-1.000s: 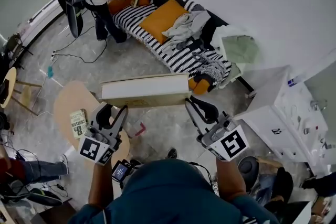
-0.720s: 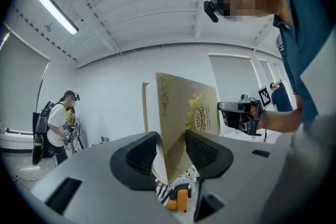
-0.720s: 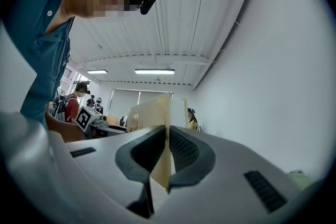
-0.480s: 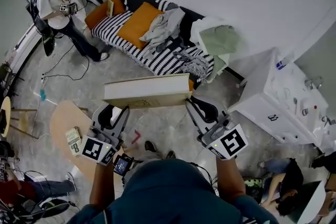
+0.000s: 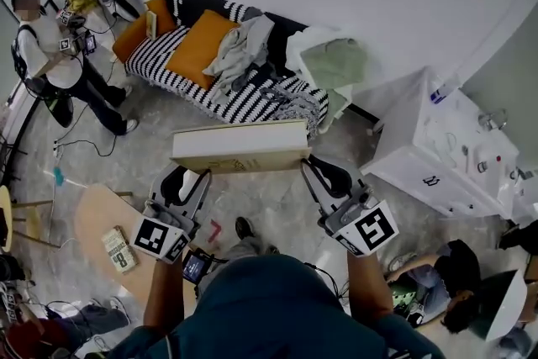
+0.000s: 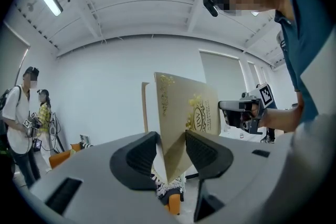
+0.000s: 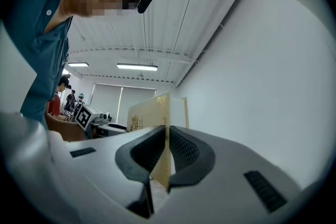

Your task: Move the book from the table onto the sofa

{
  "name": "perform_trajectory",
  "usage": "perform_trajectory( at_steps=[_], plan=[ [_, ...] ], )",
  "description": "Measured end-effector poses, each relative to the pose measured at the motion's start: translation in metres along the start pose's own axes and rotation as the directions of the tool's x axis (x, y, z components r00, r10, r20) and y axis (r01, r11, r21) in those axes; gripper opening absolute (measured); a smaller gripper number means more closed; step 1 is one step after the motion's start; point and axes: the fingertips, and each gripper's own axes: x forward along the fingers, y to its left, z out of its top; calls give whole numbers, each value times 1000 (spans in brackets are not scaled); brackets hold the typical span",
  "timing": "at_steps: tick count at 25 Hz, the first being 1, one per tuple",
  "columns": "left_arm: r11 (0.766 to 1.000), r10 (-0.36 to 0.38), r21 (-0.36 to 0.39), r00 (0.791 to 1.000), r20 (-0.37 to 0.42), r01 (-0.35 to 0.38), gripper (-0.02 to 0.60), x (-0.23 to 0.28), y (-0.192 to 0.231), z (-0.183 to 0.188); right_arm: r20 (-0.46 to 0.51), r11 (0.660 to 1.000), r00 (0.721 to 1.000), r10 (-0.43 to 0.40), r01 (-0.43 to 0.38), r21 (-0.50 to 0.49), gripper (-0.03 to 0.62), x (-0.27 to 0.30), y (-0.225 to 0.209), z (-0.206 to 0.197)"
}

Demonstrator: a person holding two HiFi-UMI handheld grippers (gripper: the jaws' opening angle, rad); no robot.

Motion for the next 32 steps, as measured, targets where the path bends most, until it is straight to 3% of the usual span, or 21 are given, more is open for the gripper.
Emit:
perform_trajectory(
  at_steps=[17,25,32],
  plan=[
    [993,-117,11,993,13,117,176,74,119,-11,-78,991,989,-129,125,-47,31,108,-41,-30],
    [994,-112,1,993,-22,112,176,118,141,-24,-106,992,986,-128,127,-17,31,132,-84,-53],
    [997,-71,-14,996,-48,70,176,182,145,-26,-88,997,993,-76,78,9,31,145,-154,-63]
  ],
)
